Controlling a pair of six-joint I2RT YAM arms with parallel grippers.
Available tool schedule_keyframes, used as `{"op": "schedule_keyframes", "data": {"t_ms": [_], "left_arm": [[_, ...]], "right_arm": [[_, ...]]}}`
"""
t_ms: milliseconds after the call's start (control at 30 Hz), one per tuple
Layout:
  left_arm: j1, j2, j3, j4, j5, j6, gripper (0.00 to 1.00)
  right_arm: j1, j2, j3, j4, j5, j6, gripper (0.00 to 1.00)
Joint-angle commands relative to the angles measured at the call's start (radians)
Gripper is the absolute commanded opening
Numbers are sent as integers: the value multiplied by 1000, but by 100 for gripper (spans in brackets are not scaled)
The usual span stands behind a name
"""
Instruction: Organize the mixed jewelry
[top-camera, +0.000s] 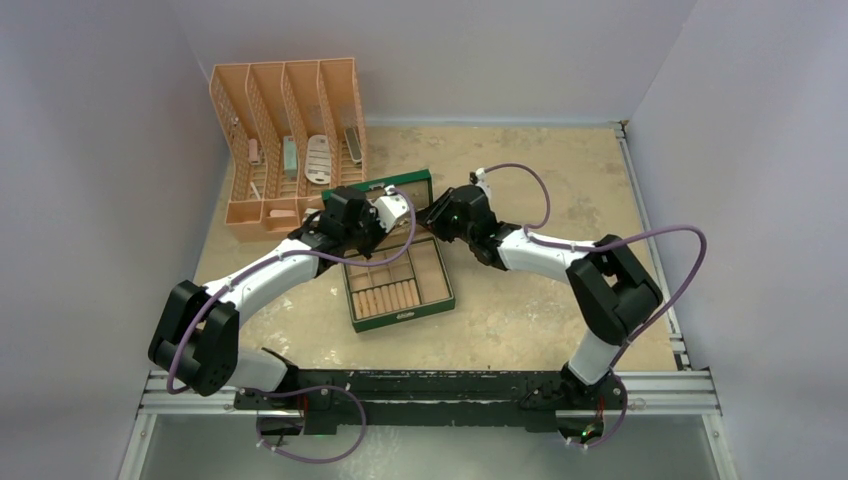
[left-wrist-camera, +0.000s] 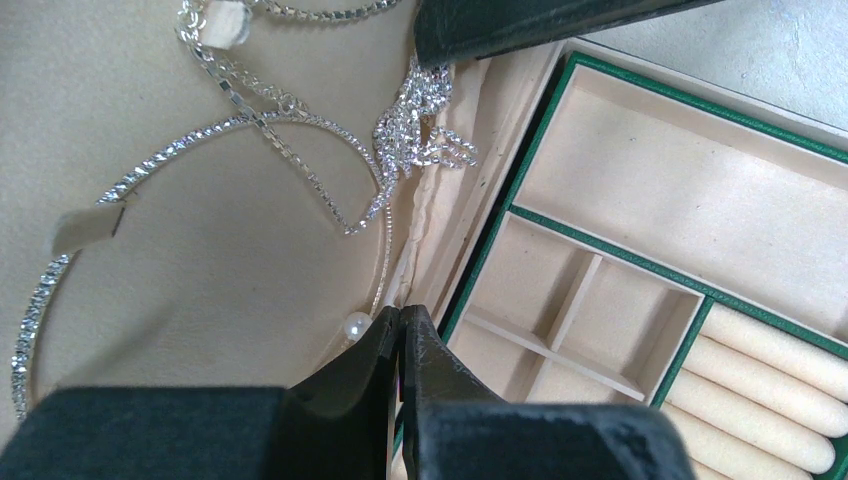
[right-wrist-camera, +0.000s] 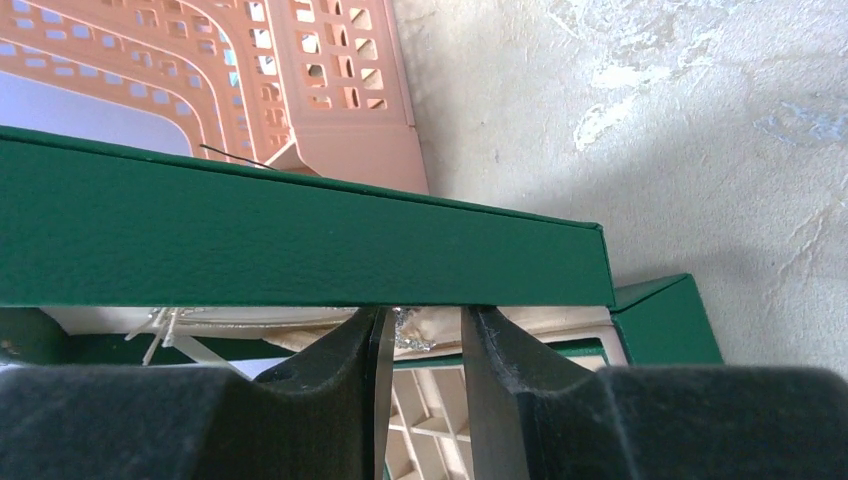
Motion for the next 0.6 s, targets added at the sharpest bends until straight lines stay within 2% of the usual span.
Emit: {"op": "schedule_keyframes", "data": {"t_ms": [0,233,400,567], "left_arm": [[-5,-34,37,21,90,1,0],[-5,-35,37,20,103,-1,0],[-5,-37,36,18,117,-1,0],[-5,-38,35,8,153,8,0]], "right_arm": [[8,12,53,44,-15,-43,32],[21,-1,23,63,-5,-38,32],[36,-26,-10,113,-11,-64,36],[41,0,25,44,12,-61,36]]}}
